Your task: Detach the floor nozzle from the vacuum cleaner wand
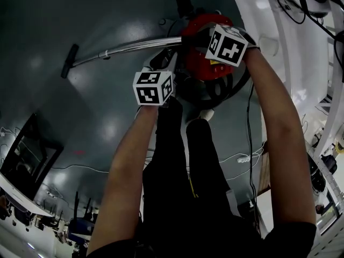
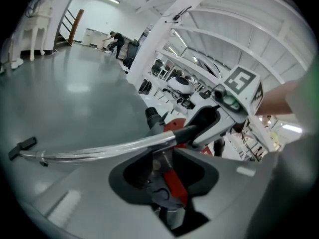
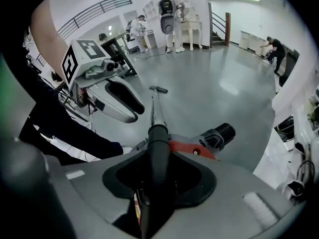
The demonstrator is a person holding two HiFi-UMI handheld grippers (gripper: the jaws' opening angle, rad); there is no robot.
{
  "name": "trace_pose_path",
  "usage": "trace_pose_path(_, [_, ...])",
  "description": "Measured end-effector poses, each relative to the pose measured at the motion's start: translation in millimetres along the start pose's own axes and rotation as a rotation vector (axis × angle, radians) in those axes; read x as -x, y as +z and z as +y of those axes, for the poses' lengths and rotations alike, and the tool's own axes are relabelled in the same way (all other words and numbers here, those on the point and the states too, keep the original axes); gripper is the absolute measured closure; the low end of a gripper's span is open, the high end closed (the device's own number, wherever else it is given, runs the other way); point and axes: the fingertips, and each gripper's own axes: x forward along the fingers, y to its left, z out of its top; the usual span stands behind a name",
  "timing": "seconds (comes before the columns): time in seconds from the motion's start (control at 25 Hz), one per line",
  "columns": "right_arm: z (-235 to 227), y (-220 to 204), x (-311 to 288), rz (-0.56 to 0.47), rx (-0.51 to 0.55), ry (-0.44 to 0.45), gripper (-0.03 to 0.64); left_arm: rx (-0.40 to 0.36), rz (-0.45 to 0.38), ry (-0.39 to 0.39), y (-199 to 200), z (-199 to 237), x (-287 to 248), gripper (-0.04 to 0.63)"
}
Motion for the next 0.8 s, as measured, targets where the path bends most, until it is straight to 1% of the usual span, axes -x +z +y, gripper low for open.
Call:
trace_pose_path(0.12, [0, 0, -2, -0.022, -0.026, 0.024, 0.463, 0.006, 0.010, 0.001, -3, 4, -1, 0.465])
trace_pose_path(0.24, [1, 1, 0, -0.037, -0.045, 0.021, 0.463, -0.002, 0.006, 0.006, -2, 8, -1, 0.444])
trace_pose_path(0.36, [9, 3, 2, -0.028, -0.021, 0.026, 0.465, -0.047, -0.006, 0.016, 1, 11, 3, 0.408])
trace_pose_path(0.48, [17, 0, 4, -0.020, -0.020, 0.045, 0.465, -0.145, 0.004, 0.013, 5, 11, 4, 0.374])
trace_pose_path(0.6, [22, -5, 8, -0.011, -0.027, 0.058, 0.465, -0.243, 0.041, -0.039, 7, 3, -2, 0.329])
trace_pose_path(0.68, [23, -5, 11, -0.013, -0.034, 0.056, 0.465, -0.334, 0.078, -0.068, 7, -2, -7, 0.305])
trace_pose_path(0.76, [24, -2, 13, -0.017, -0.039, 0.053, 0.465, -0.443, 0.103, -0.091, 9, -7, -10, 0.305])
trace_pose_path(0.8, [26, 0, 14, -0.020, -0.040, 0.054, 0.465, -0.485, 0.114, -0.112, 10, -10, -12, 0.305])
